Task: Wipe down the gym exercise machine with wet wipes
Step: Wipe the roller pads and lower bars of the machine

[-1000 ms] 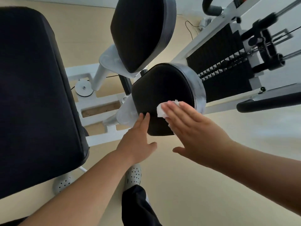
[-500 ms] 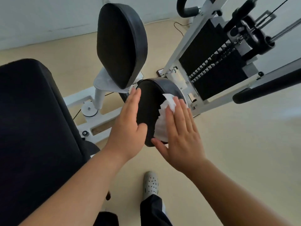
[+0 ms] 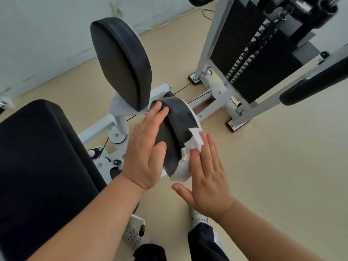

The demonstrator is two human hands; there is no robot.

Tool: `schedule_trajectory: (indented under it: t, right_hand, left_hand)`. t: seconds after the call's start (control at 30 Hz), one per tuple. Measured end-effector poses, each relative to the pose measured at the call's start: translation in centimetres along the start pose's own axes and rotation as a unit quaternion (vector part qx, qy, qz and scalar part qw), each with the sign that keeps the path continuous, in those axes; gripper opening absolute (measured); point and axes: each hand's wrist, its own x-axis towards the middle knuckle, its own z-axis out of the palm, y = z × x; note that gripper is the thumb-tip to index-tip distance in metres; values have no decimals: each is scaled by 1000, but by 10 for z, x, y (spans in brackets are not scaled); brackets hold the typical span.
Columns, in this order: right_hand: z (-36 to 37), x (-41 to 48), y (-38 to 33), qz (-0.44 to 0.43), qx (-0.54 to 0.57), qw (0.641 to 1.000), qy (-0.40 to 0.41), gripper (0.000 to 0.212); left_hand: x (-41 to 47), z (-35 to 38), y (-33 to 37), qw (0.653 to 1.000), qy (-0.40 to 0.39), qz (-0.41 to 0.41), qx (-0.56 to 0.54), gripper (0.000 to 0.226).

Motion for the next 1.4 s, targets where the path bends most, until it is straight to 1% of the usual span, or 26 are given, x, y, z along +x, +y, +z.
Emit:
schedule_trajectory:
  t: [0.13, 0.23, 0.33, 0.43, 0.53, 0.57, 0.67, 0.77, 0.87, 1.0, 1.1, 1.17, 1.23, 1.27, 1.3, 1.33, 1.37, 1.4]
  right_hand:
    - [15, -13, -10, -33, 34, 998, 33, 92]
    - [1, 1, -12, -36, 55, 998, 19, 93]
    - [-24, 32, 1, -20, 97, 995, -27, 98]
    - [-40, 77, 30, -46, 129, 985, -104, 100]
    - [-48, 106, 51, -53, 144, 973, -171, 104]
    - [-49, 106, 51, -53, 148, 971, -181, 106]
    - [-52, 85, 43, -74, 152, 970, -175, 105]
    - [-59, 64, 41, -102, 159, 964, -187, 104]
    - [-64, 68, 47, -116, 163, 956, -214, 104]
    - [-71, 93, 55, -86, 146, 944, -285, 110]
    - [-72, 108, 60, -58, 149, 931, -328, 115]
    - [-71, 112, 61, -39, 170, 924, -341, 115]
    - [-69, 112, 61, -39, 189, 922, -336, 113]
    - [-68, 112, 61, -48, 193, 924, -327, 112]
    - [-65, 111, 63, -59, 195, 927, -315, 110]
    - [-63, 111, 65, -73, 198, 930, -302, 109]
    - [-60, 111, 67, -87, 206, 931, -288, 107]
    - [-57, 111, 69, -99, 221, 930, -278, 105]
  left_hand:
    - [0, 11, 6, 1000, -9, 7, 21, 65]
    - [-2, 10, 14, 998, -21, -46, -45, 64]
    - [-5, 5, 21, 991, -30, -114, -67, 64]
    - [-6, 2, 30, 987, -33, -144, -55, 64]
    - [-6, -1, 44, 981, -28, -186, -51, 73]
    - [-5, -3, 48, 978, -30, -199, -49, 73]
    - [-4, -6, 57, 969, -44, -239, -42, 72]
    - [1, -10, 62, 952, -63, -289, -77, 72]
    - [3, -15, 61, 943, -89, -299, -114, 72]
    - [4, -20, 59, 940, -116, -293, -129, 72]
    - [9, -24, 56, 939, -120, -294, -134, 72]
    - [12, -26, 58, 938, -109, -300, -135, 68]
    - [18, -21, 66, 931, -73, -329, -141, 57]
    - [22, -16, 71, 917, -35, -360, -166, 46]
    - [27, -9, 76, 898, 18, -396, -190, 34]
    - [33, -2, 82, 878, 75, -432, -192, 21]
    - [38, 6, 86, 864, 118, -462, -161, 13]
    - [43, 15, 88, 858, 149, -479, -110, 16]
